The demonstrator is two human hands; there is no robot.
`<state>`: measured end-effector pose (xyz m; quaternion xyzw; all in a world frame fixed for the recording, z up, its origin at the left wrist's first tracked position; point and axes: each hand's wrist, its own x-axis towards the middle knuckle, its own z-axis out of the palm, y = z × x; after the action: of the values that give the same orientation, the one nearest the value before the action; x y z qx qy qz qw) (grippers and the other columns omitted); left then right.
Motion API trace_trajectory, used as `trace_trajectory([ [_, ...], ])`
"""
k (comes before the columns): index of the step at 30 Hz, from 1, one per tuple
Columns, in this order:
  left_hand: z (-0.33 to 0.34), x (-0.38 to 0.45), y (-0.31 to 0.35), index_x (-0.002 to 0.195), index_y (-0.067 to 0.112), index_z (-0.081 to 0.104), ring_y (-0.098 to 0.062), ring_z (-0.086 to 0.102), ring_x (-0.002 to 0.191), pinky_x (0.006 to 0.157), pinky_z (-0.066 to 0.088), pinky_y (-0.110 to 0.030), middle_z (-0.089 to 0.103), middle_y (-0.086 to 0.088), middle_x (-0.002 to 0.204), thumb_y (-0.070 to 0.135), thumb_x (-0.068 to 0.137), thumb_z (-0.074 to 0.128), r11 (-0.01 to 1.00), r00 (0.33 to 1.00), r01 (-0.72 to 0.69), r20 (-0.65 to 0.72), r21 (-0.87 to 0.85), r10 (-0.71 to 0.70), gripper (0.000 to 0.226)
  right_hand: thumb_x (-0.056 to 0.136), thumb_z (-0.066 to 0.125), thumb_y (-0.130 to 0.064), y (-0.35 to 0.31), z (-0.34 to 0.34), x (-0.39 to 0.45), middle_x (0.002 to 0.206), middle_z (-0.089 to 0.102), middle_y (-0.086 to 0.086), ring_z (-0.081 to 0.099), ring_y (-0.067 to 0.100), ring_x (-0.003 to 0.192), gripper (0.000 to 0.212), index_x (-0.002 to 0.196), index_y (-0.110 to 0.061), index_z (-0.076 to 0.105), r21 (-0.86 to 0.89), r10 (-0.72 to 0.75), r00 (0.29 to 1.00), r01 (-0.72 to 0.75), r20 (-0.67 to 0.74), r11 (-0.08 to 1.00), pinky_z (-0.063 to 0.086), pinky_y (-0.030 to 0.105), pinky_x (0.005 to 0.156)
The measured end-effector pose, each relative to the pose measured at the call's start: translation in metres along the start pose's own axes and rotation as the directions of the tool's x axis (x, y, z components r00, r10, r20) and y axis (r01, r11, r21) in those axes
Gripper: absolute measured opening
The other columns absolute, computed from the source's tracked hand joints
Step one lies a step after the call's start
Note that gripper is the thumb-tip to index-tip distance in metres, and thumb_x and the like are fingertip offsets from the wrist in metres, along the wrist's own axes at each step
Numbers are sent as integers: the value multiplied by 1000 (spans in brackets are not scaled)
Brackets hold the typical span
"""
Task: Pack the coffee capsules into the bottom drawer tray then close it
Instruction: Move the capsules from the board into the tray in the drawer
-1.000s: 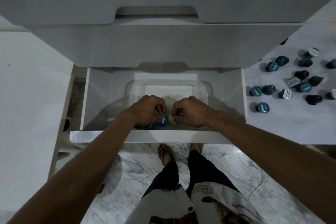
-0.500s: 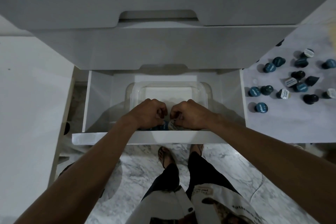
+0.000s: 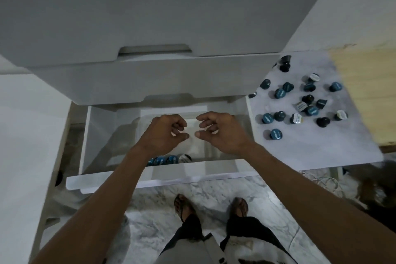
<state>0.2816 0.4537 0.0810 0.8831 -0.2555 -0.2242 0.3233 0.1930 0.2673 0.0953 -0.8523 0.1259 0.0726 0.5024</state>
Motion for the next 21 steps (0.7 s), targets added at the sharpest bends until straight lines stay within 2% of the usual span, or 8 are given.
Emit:
trace_trajectory([
  [4,16,3,50,96,18,70,1,65,78,67,43,-1,70,6,87,24,78,79,996,983,-68,-177,-61,57,21,79,78,-30,-2,-43,-26,97,69,-5,64,3,77,38,114,-22,67,32,-73,988,78,-134,996,49,7,73],
  [7,35,8,105,95,16,70,0,64,78,67,45,-4,70,7,84,20,80,77,978,952,-160,-281,-132,118,17,81,77,-32,10,-94,-48,94,71,-8,67,6,80,33,111,-23,68,11,-125,963,131,-239,991,54,16,76],
  [10,64,14,167,93,16,69,-4,63,77,63,48,-8,69,7,82,16,82,74,956,921,-218,-365,-196,135,12,83,75,-26,38,-152,-73,89,72,-7,68,8,76,24,106,-24,68,58,-107,946,130,-306,990,56,19,70],
  [14,120,25,231,92,16,68,-4,63,74,64,51,-12,68,6,81,18,82,74,944,914,-234,-385,-232,132,12,86,71,-18,95,-222,-101,81,71,-7,67,7,73,17,103,-17,68,46,-48,916,72,-399,996,53,16,63],
  [18,183,33,252,92,17,68,1,62,75,65,50,-13,69,7,82,18,81,75,958,923,-164,-379,-235,65,13,87,70,-18,150,-260,-110,73,65,-13,62,-3,61,15,101,-14,69,-24,18,899,-32,-438,999,43,4,54],
  [21,223,37,246,97,16,67,-8,64,82,72,56,-31,69,3,88,18,81,74,974,930,-84,-368,-209,1,17,87,69,-17,181,-264,-108,70,61,-11,58,-4,63,16,102,-13,69,-40,81,900,-108,-427,993,41,2,57],
])
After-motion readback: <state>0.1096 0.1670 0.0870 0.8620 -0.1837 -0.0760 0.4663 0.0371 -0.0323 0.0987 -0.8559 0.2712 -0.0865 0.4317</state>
